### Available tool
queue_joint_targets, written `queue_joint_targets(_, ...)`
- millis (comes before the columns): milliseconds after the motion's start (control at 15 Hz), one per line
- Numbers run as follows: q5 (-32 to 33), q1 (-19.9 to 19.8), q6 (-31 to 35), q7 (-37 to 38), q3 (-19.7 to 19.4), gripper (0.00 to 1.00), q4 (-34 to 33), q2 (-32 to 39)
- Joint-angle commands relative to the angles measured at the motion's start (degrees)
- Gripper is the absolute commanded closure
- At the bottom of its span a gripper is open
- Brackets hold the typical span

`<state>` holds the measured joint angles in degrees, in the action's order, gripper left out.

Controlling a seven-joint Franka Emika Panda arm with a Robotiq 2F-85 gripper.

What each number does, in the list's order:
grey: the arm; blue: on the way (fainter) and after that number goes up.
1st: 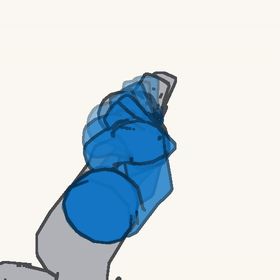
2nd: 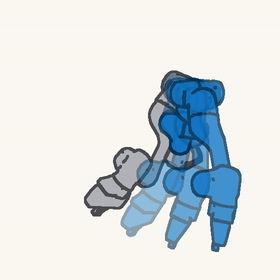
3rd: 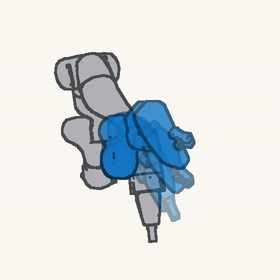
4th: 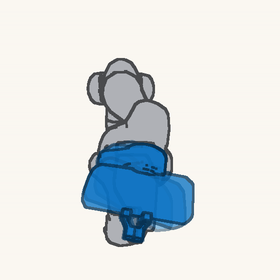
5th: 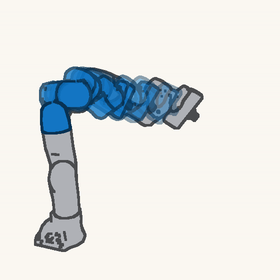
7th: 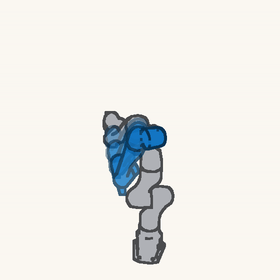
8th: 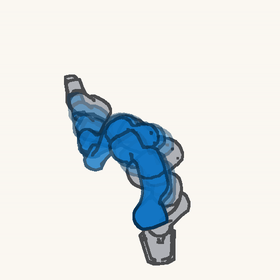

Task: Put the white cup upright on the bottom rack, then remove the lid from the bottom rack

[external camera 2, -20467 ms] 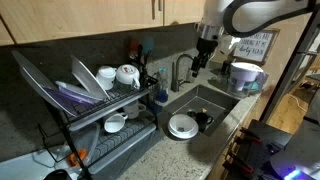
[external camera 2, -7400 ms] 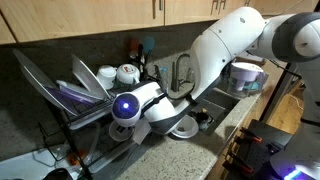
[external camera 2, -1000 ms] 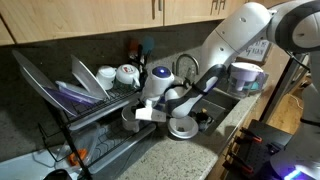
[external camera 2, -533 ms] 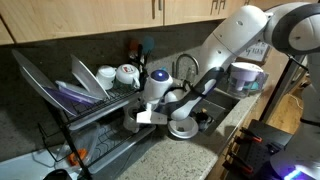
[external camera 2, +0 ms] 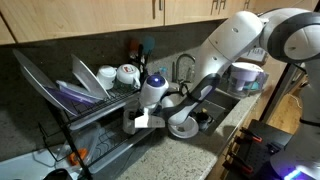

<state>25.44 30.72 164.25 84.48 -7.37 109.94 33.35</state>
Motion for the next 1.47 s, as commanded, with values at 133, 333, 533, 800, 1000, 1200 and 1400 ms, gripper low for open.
queue_joint_targets(133, 1.57, 6.57, -0.93, 1.48, -6.23, 0.17, 3.75, -2.43)
queue_joint_targets(333, 3.28, 10.77, -0.55, 2.94, -10.40, 0.16, 4.92, -3.28)
queue_joint_targets(533, 5.36, 14.53, -0.61, 4.58, -14.10, 0.15, 5.91, -3.89)
queue_joint_targets(800, 8.37, 18.25, -1.45, 7.05, -17.93, 0.12, 6.38, -4.96)
queue_joint_targets(1000, 11.02, 19.57, -1.84, 8.87, -19.24, 0.13, 6.23, -5.56)
queue_joint_targets(1200, 14.03, 19.99, -2.75, 10.49, -19.42, 0.12, 6.05, -6.54)
queue_joint_targets(1400, 16.19, 21.51, -3.18, 11.61, -20.69, 0.12, 6.13, -7.32)
